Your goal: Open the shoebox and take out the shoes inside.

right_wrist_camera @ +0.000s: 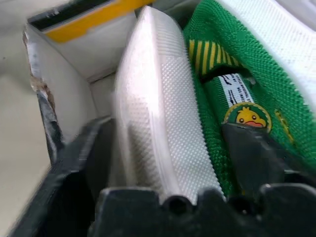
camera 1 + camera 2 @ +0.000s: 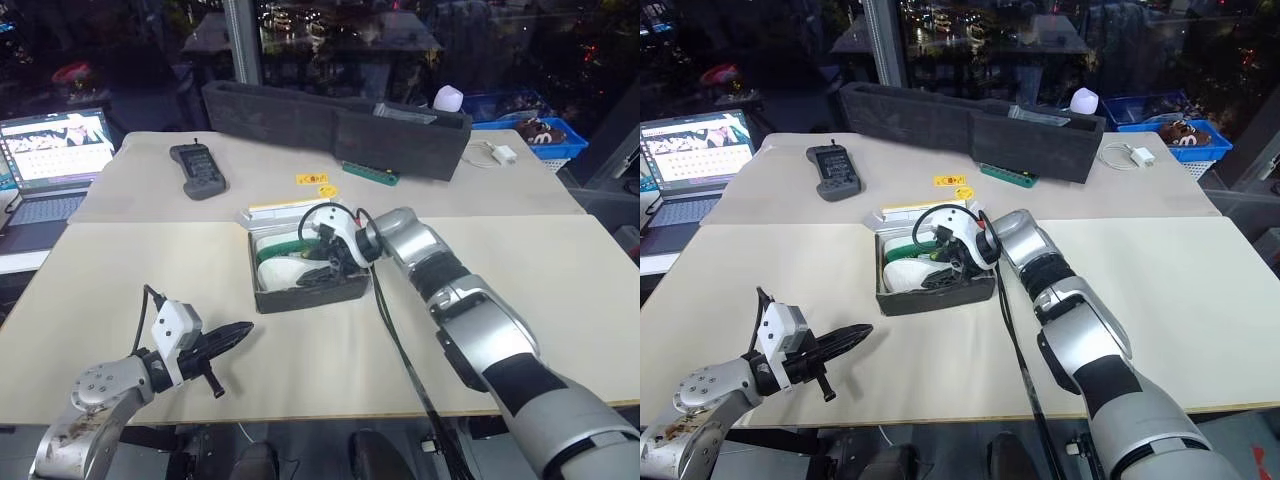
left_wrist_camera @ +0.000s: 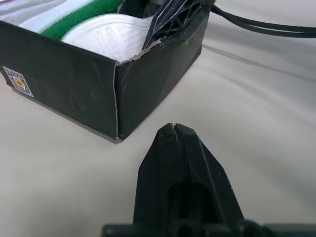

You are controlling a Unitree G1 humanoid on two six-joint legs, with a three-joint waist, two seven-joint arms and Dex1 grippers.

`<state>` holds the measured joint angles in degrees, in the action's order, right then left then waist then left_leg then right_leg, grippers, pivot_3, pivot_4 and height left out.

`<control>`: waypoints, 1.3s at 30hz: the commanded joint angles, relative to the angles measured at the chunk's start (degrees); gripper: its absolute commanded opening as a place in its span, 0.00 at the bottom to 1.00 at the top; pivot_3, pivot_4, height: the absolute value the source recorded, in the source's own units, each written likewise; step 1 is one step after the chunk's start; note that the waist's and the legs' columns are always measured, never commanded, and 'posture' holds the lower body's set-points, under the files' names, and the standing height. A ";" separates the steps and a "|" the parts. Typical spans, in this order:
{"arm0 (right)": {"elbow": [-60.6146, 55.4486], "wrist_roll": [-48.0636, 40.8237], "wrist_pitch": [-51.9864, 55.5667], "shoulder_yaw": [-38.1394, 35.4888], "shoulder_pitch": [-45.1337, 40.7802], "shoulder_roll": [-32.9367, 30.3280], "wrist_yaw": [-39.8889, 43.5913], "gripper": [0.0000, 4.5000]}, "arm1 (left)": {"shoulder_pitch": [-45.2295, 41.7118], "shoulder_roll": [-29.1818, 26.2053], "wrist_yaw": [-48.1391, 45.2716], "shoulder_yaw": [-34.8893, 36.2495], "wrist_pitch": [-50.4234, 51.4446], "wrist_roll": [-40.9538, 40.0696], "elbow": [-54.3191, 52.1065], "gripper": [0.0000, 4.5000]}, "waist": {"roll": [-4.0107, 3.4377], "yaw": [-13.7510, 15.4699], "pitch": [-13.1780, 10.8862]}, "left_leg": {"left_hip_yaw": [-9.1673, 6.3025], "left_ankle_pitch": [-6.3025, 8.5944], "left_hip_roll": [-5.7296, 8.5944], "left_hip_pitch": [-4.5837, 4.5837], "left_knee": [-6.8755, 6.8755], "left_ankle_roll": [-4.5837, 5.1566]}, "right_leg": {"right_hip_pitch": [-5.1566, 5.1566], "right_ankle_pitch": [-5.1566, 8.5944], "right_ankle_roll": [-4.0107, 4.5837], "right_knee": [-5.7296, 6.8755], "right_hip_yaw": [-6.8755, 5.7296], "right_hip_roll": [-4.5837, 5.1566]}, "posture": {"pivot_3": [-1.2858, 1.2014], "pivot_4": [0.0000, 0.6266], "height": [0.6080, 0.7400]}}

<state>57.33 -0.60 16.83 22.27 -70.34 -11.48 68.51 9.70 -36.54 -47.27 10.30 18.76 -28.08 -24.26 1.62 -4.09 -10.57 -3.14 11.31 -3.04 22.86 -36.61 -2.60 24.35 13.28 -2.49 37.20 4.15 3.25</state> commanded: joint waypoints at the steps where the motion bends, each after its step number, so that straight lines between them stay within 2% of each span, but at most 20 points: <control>1: 0.41 1.37 -2.56 -0.49 0.80 0.46 2.01 0.55 | -0.05 -0.05 0.14 0.44 -0.77 -0.16 -1.75 0.00 | 0.00 0.01 0.00 | 0.00 0.00 0.00 0.00 0.00 0.00 | -0.01 0.00 0.00 0.00 0.00 0.00 | 0.52 0.24 0.81; 4: -1.39 1.59 -3.87 -0.71 1.17 0.34 4.57 0.30 | -0.16 -0.12 0.03 0.36 -0.80 -0.11 -1.55 0.00 | 0.00 0.01 0.00 | -0.01 0.00 0.00 -0.02 0.00 0.00 | -0.02 -0.01 0.00 0.01 0.00 0.00 | 0.52 0.24 0.81; 6: -2.52 2.59 -5.14 -0.46 1.51 0.07 4.73 0.18 | -0.38 -0.20 -0.04 0.30 -0.82 -0.03 -1.33 0.00 | 0.00 -0.11 0.00 | -0.01 0.00 0.00 -0.03 0.00 0.00 | -0.02 -0.01 0.00 0.01 0.00 -0.01 | 0.52 0.24 0.81; 11: -8.17 -0.46 -3.95 -3.14 1.81 -0.84 9.29 0.18 | -1.29 -0.34 -0.15 0.16 -0.79 0.20 -0.64 0.00 | -0.01 -0.09 -0.01 | -0.02 0.00 0.00 0.00 0.00 0.00 | 0.00 0.00 0.00 0.01 0.00 -0.01 | 0.52 0.24 0.81; 15: -8.96 -2.21 -1.89 -7.17 -1.59 -1.58 7.71 0.18 | -1.54 0.06 -0.56 0.51 -1.03 -0.80 -1.12 0.00 | -0.03 0.00 -0.07 | -0.03 0.00 0.00 0.06 0.00 0.00 | 0.06 -0.01 0.01 0.01 0.00 -0.01 | 0.52 0.24 0.81; 21: -16.50 -4.27 2.34 -9.86 -1.35 -3.16 8.02 0.18 | -2.84 0.91 0.93 2.93 -1.75 -2.44 -2.85 0.00 | -0.03 0.10 -0.11 | -0.04 0.00 0.00 0.22 0.00 0.00 | 0.18 -0.05 0.07 -0.01 -0.03 0.00 | 0.52 0.24 0.81; 28: -23.20 -7.76 8.85 -13.83 0.57 -5.36 5.15 0.18 | -3.80 2.54 7.57 6.11 5.27 -9.95 -10.57 0.00 | -0.02 0.12 -0.14 | -0.05 0.00 0.01 0.29 0.01 0.00 | 0.20 -0.08 0.09 -0.04 -0.04 0.03 | 0.52 0.24 0.81; 35: -31.98 -9.93 13.72 -19.74 2.30 -9.43 -4.17 0.18 | -0.69 2.61 10.58 6.66 7.81 -12.06 -14.48 0.00 | -0.02 0.11 -0.16 | -0.05 0.00 0.03 0.32 0.01 0.00 | 0.22 -0.09 0.11 -0.06 -0.03 0.03 | 0.52 0.24 0.81; 39: -33.95 -4.25 10.35 -21.35 4.43 -15.91 -14.92 0.18 | 0.58 2.73 13.07 6.92 9.06 -12.99 -17.05 0.00 | -0.01 0.48 -0.17 | -0.04 0.00 0.05 0.33 0.00 0.00 | 0.22 0.01 -0.04 -0.08 -0.03 0.06 | 0.52 0.24 0.81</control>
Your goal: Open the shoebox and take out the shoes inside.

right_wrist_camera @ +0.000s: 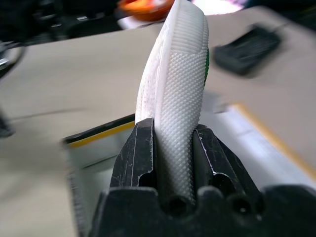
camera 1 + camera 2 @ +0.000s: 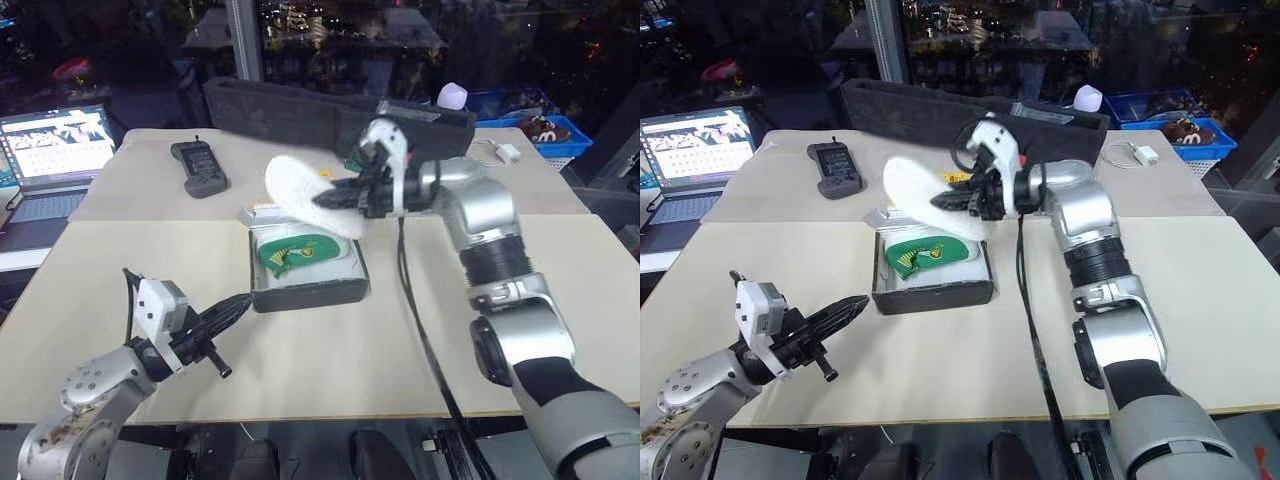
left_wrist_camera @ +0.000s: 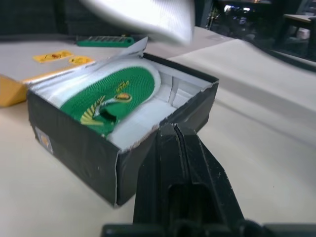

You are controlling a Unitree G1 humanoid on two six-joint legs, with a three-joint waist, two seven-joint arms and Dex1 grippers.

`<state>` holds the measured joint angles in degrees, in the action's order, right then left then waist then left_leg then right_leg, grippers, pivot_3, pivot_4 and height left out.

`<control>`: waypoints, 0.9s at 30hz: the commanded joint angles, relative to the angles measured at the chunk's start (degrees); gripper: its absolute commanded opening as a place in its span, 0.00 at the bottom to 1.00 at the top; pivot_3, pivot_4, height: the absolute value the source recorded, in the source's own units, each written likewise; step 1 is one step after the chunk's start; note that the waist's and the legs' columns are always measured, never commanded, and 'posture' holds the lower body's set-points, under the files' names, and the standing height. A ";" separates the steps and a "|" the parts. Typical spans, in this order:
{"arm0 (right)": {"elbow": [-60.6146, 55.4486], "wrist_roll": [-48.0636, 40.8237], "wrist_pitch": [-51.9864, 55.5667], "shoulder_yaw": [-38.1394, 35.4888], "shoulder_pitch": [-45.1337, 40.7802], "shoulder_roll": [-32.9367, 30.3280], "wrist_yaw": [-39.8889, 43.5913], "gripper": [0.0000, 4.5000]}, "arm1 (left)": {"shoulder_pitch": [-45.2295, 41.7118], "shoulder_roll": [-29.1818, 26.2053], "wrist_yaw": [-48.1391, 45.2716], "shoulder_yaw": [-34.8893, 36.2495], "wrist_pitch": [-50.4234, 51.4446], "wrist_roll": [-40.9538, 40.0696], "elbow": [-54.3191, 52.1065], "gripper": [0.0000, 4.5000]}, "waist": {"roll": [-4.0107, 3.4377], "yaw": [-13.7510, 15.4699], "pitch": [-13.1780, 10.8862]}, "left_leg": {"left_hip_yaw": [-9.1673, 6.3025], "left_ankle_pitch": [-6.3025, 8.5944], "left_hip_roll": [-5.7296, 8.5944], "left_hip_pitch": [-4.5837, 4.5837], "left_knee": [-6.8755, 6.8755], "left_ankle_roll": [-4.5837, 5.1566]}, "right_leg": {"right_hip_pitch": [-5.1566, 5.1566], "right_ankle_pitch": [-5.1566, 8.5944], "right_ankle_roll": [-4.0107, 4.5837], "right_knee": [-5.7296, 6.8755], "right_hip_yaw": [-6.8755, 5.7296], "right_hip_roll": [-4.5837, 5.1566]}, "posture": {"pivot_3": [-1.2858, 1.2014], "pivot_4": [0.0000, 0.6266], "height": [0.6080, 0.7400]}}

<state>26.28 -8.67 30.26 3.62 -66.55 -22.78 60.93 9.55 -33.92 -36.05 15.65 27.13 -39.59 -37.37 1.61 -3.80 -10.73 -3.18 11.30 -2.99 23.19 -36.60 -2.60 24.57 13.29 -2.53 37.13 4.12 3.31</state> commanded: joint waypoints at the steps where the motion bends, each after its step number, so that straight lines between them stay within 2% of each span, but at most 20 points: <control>1: -3.50 5.67 -3.85 -2.56 1.65 -6.76 -9.61 0.18 | 1.11 0.05 2.39 1.64 1.03 -1.77 -4.69 0.00 | 0.01 0.40 -0.01 | 0.01 0.00 0.03 0.00 0.00 0.00 | 0.00 0.00 0.00 0.00 0.00 0.03 | 0.52 0.24 0.81; 5: -5.81 15.52 -7.59 0.19 9.38 -16.41 -18.49 0.18 | 1.71 0.03 5.00 1.38 2.80 -2.93 -6.98 0.00 | 0.02 1.39 -0.01 | 0.04 0.00 0.08 0.08 -0.04 -0.01 | 0.00 0.02 -0.03 -0.12 0.02 0.09 | 0.52 0.24 0.81; 10: -4.13 27.07 -12.87 6.19 18.22 -21.68 -28.23 0.18 | 0.66 -0.48 5.86 1.79 3.91 -4.32 -6.43 0.00 | -0.01 0.43 -0.03 | 0.10 0.01 0.08 0.06 -0.03 0.00 | 0.01 0.02 -0.01 -0.13 0.08 0.09 | 0.52 0.24 0.81; 17: 4.89 38.46 -19.83 14.45 24.60 -20.52 -40.60 0.18 | -2.08 -0.40 8.41 2.35 6.38 -7.49 -5.96 0.00 | -0.01 -0.54 -0.03 | 0.14 -0.03 0.10 -0.12 -0.16 -0.03 | -0.11 -0.08 -0.09 -0.04 0.21 0.06 | 0.52 0.24 0.81; 22: 8.06 39.44 -21.66 15.58 25.59 -18.61 -41.60 0.18 | -1.86 -0.59 10.23 2.62 7.53 -8.67 -7.23 0.00 | 0.49 -0.50 0.22 | 0.17 -0.04 0.12 -0.45 -0.28 -0.04 | -0.51 -0.11 -0.08 -0.12 0.27 0.06 | 0.52 0.24 0.81; 23: 7.62 38.22 -21.34 14.80 25.94 -18.01 -40.74 0.25 | -1.78 -0.72 10.52 2.79 7.70 -8.99 -7.52 0.00 | 0.65 -0.52 0.31 | 0.17 -0.04 0.11 -0.48 -0.29 -0.04 | -0.54 0.04 0.19 -0.12 0.27 0.06 | 0.52 0.24 0.81; 27: 4.56 34.93 -18.54 12.22 27.72 -16.19 -37.48 0.53 | -1.61 -1.34 11.39 4.25 8.40 -10.57 -8.20 0.00 | 0.79 -0.41 0.40 | 0.17 -0.03 0.11 -0.58 -0.29 -0.04 | -0.63 0.05 0.21 -0.11 0.29 0.06 | 0.52 0.24 0.81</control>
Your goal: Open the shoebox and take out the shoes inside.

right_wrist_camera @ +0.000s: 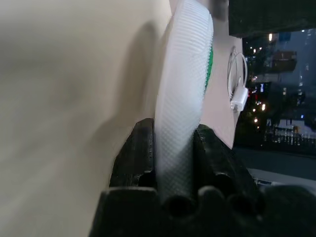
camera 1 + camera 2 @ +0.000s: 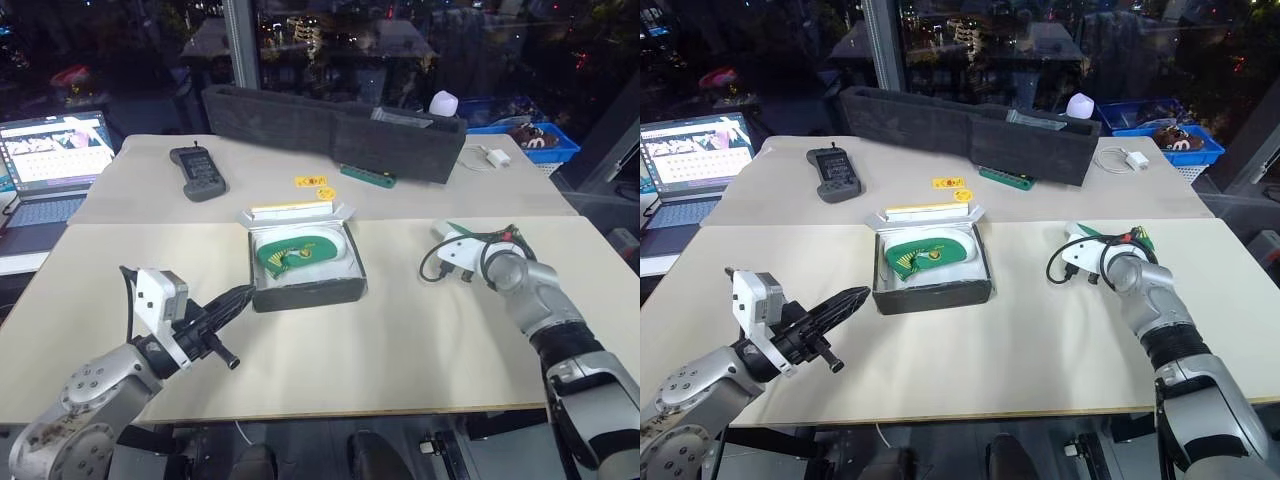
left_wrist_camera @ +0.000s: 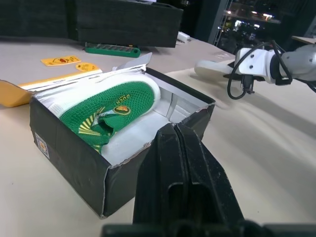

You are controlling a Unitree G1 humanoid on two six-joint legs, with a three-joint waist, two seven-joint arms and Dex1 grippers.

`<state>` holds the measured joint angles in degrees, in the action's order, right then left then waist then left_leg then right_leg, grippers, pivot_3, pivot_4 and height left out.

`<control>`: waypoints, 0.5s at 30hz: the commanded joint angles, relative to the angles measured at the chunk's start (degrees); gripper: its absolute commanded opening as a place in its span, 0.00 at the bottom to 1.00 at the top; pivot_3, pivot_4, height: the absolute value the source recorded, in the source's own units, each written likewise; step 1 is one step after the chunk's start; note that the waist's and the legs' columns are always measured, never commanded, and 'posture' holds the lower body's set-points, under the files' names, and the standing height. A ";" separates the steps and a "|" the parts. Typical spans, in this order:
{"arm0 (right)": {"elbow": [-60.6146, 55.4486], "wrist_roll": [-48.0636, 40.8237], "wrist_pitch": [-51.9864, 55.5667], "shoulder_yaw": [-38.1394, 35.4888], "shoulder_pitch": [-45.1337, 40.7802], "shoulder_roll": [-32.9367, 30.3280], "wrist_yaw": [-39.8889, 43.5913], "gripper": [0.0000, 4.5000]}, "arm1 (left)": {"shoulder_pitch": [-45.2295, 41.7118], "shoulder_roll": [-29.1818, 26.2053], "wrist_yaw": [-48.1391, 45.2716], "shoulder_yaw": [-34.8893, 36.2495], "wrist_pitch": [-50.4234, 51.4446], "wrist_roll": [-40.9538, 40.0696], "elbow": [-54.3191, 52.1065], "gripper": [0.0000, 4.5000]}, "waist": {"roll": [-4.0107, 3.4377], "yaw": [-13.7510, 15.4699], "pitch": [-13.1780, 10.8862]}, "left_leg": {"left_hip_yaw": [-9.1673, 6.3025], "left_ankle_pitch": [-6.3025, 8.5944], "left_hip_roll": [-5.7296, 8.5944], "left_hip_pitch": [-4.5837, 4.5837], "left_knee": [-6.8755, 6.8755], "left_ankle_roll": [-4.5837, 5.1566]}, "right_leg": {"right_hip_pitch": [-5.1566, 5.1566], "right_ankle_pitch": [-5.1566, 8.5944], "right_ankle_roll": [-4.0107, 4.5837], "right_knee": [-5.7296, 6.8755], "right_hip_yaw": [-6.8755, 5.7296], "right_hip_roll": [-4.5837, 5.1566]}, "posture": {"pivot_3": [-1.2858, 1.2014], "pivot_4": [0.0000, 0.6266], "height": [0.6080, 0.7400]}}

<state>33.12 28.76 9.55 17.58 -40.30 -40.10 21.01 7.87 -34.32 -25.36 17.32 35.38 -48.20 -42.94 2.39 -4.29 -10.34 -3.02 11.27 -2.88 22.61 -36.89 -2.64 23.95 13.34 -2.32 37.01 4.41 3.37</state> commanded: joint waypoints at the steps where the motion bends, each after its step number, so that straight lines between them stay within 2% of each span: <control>1: -2.72 -2.89 2.86 -2.20 1.80 1.39 3.02 0.60 | 0.07 -1.15 0.88 2.91 0.27 -2.39 -2.69 0.00 | 0.00 0.02 0.00 | 0.00 0.00 0.00 0.01 0.00 0.00 | 0.01 0.00 0.00 0.00 0.00 0.00 | 0.52 0.24 0.81; 2: -3.62 -3.88 3.76 -3.06 2.29 1.72 4.18 0.71 | 0.09 -1.38 1.01 3.22 0.38 -2.81 -2.73 0.00 | 0.01 0.01 0.01 | 0.04 0.00 0.00 0.02 0.01 0.00 | 0.07 -0.01 -0.02 0.03 0.06 -0.01 | 0.52 0.24 0.81; 3: -5.78 -5.74 5.65 -4.21 3.01 1.92 6.86 0.75 | 0.11 -1.64 1.15 3.54 0.48 -3.20 -2.74 0.00 | 0.01 0.10 0.01 | 0.03 0.00 0.00 0.02 0.01 0.00 | 0.05 -0.02 -0.04 0.03 0.07 -0.02 | 0.52 0.24 0.81; 11: -28.53 -18.18 20.46 -12.40 6.51 -2.60 24.83 0.75 | 0.31 -2.72 1.76 4.68 0.70 -4.64 -2.45 0.00 | -0.06 0.30 -0.05 | 0.02 0.01 -0.01 0.16 0.04 0.00 | 0.21 -0.18 -0.37 0.02 0.05 -0.03 | 0.52 0.24 0.81; 13: -34.88 -21.98 24.27 -13.92 5.30 -4.47 29.47 0.75 | 0.23 -2.77 1.85 4.61 0.70 -4.56 -2.37 0.00 | -0.28 0.42 -0.22 | 0.02 0.01 0.00 0.23 0.03 0.00 | 0.27 -0.18 -0.36 0.01 0.05 -0.01 | 0.52 0.24 0.81; 15: -37.28 -25.22 26.51 -15.07 1.23 -3.93 30.75 0.75 | 0.19 -2.78 1.97 4.57 0.72 -4.56 -2.37 0.00 | -0.33 0.37 -0.25 | 0.03 0.01 0.01 0.28 0.03 0.00 | 0.31 -0.18 -0.36 0.00 0.05 0.00 | 0.52 0.24 0.81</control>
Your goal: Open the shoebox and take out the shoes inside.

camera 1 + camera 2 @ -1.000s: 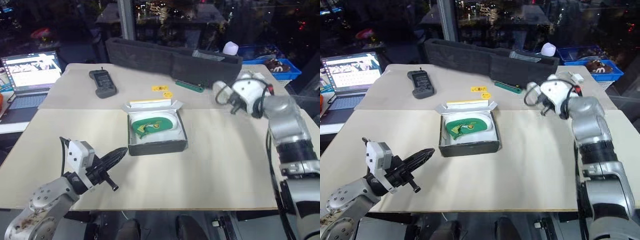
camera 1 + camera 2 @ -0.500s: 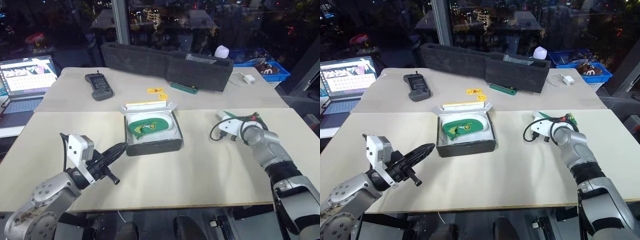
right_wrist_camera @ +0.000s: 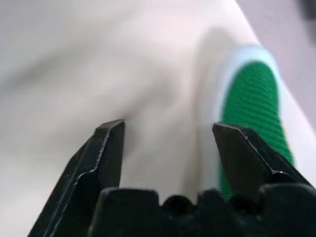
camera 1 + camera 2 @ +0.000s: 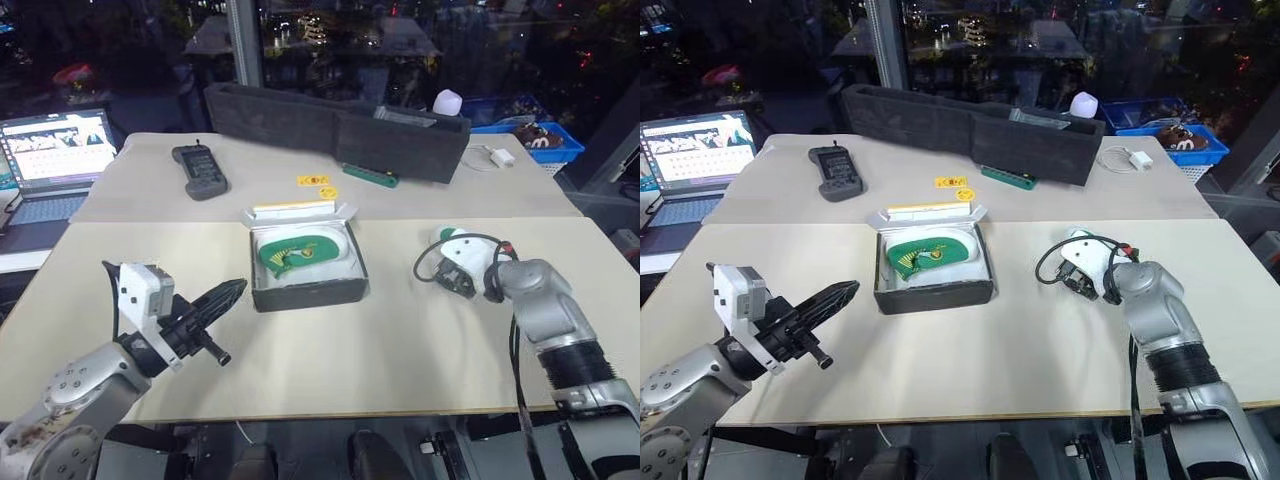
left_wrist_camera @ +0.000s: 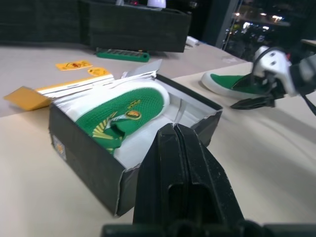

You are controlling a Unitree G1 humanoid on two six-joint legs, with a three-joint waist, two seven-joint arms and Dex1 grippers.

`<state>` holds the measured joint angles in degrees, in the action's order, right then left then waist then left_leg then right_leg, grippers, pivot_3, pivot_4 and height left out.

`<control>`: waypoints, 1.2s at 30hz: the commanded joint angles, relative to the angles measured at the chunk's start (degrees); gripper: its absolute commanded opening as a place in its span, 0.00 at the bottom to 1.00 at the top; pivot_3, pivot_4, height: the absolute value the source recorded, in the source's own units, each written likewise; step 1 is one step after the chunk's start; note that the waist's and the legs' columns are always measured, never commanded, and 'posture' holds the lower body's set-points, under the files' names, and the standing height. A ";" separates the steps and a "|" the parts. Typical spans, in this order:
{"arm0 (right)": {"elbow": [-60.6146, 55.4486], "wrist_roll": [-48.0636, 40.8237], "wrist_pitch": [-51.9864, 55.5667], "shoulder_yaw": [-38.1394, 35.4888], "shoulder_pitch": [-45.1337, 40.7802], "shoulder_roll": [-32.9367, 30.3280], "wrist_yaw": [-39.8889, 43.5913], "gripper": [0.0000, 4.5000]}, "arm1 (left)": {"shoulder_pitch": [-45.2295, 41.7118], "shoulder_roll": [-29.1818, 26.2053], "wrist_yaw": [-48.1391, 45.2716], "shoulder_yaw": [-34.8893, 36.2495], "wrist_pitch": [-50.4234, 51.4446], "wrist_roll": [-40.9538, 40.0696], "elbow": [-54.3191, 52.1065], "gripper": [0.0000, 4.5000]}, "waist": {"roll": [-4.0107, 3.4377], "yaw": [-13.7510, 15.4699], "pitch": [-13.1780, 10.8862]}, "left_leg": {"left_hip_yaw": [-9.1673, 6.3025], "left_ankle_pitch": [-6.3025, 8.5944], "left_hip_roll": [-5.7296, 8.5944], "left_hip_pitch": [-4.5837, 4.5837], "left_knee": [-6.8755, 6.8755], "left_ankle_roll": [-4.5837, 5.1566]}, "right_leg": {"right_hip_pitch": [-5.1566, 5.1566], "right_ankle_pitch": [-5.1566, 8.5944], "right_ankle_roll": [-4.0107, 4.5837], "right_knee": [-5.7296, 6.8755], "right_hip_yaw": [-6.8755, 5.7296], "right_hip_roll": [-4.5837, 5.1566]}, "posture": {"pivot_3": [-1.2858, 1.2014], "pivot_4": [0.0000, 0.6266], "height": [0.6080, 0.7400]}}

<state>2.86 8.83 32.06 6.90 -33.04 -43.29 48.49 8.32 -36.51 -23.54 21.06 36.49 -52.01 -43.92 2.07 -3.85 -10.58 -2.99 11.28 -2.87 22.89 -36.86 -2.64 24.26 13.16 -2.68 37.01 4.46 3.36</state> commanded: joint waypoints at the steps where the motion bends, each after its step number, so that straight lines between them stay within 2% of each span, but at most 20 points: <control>1: -7.43 -6.40 4.68 -4.74 -7.62 -0.23 3.32 0.75 | -0.24 -0.60 0.18 0.82 -0.39 -0.74 -1.41 0.00 | -0.05 -0.29 -0.06 | -0.01 0.00 -0.01 -0.01 0.00 0.00 | 0.01 0.00 0.00 0.00 0.00 -0.02 | 0.52 0.24 0.81; 3: -7.83 -10.47 6.04 -5.06 -13.83 3.09 4.04 0.75 | -0.60 -0.55 0.50 0.63 -0.27 -0.76 -1.33 0.00 | -0.06 -0.44 -0.07 | 0.01 0.00 -0.02 -0.02 0.01 0.00 | 0.03 -0.01 0.01 0.01 0.01 -0.03 | 0.52 0.24 0.81; 6: -4.15 -13.24 2.41 1.07 -23.64 11.48 7.35 0.75 | -0.91 -0.60 1.01 0.71 -0.04 -1.00 -1.50 0.00 | -0.08 -0.98 -0.08 | -0.01 0.00 -0.05 -0.07 0.02 0.00 | 0.03 -0.02 0.02 0.02 0.01 -0.07 | 0.52 0.24 0.81; 8: -1.43 -13.31 0.18 4.29 -25.67 14.66 9.28 0.75 | -0.95 -0.64 1.12 0.77 0.02 -1.02 -1.55 0.00 | -0.07 -1.10 -0.07 | -0.07 0.00 -0.08 -0.08 0.10 0.00 | 0.02 -0.03 0.02 0.04 -0.03 -0.10 | 0.52 0.24 0.81; 13: 17.32 -8.15 -10.54 12.97 -28.69 20.34 11.16 0.75 | -1.28 -0.44 1.65 0.17 -0.14 -0.39 -1.59 0.00 | -0.03 0.71 -0.05 | -0.17 0.00 -0.03 0.21 0.09 -0.01 | 0.03 0.00 0.02 -0.15 -0.26 0.03 | 0.52 0.24 0.81; 18: 35.39 -2.11 -21.66 16.49 -32.13 21.68 8.02 0.75 | -0.67 0.27 2.62 -0.54 -0.65 0.39 -2.45 0.00 | -0.05 1.36 -0.10 | -0.15 0.00 0.02 0.43 0.04 -0.02 | 0.15 -0.25 0.27 -0.29 -0.27 0.07 | 0.52 0.24 0.81; 21: 41.69 -0.39 -25.67 16.06 -34.13 22.22 6.31 0.75 | 0.26 0.50 2.96 -0.32 -0.90 0.48 -3.18 0.00 | -0.07 1.16 -0.10 | -0.17 0.00 -0.01 0.40 0.08 -0.02 | 0.21 -0.26 0.30 -0.21 -0.27 0.02 | 0.52 0.24 0.81; 25: 42.50 -1.70 -26.65 13.61 -35.81 22.27 7.87 0.75 | 1.48 0.26 2.67 0.83 -1.22 0.05 -3.63 0.00 | -0.07 0.70 -0.11 | -0.17 0.00 -0.05 0.37 0.09 -0.02 | 0.21 -0.23 0.28 -0.17 -0.27 -0.01 | 0.52 0.24 0.81; 30: 37.26 -5.24 -23.22 9.69 -35.86 21.12 11.98 0.75 | 2.47 -0.07 1.21 1.80 -1.89 0.36 -2.82 0.00 | -0.10 0.22 -0.12 | -0.18 0.00 -0.05 0.36 0.09 -0.02 | 0.21 -0.17 0.17 -0.13 -0.27 -0.01 | 0.52 0.24 0.81; 36: 41.26 -2.13 -25.32 8.71 -37.18 20.41 8.04 0.75 | 2.55 0.39 0.49 0.71 -2.77 1.42 -2.34 0.00 | -0.10 -0.05 -0.13 | -0.18 0.00 -0.05 0.34 0.09 -0.02 | 0.20 -0.15 0.15 -0.12 -0.27 -0.01 | 0.52 0.24 0.81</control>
<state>42.61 5.52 8.98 16.81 -68.46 -22.14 58.84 11.05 -36.11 -22.65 21.45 35.21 -51.22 -45.41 1.97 -3.90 -10.71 -3.16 11.27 -2.92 23.22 -36.77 -2.66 24.46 13.01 -2.53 36.90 4.20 3.35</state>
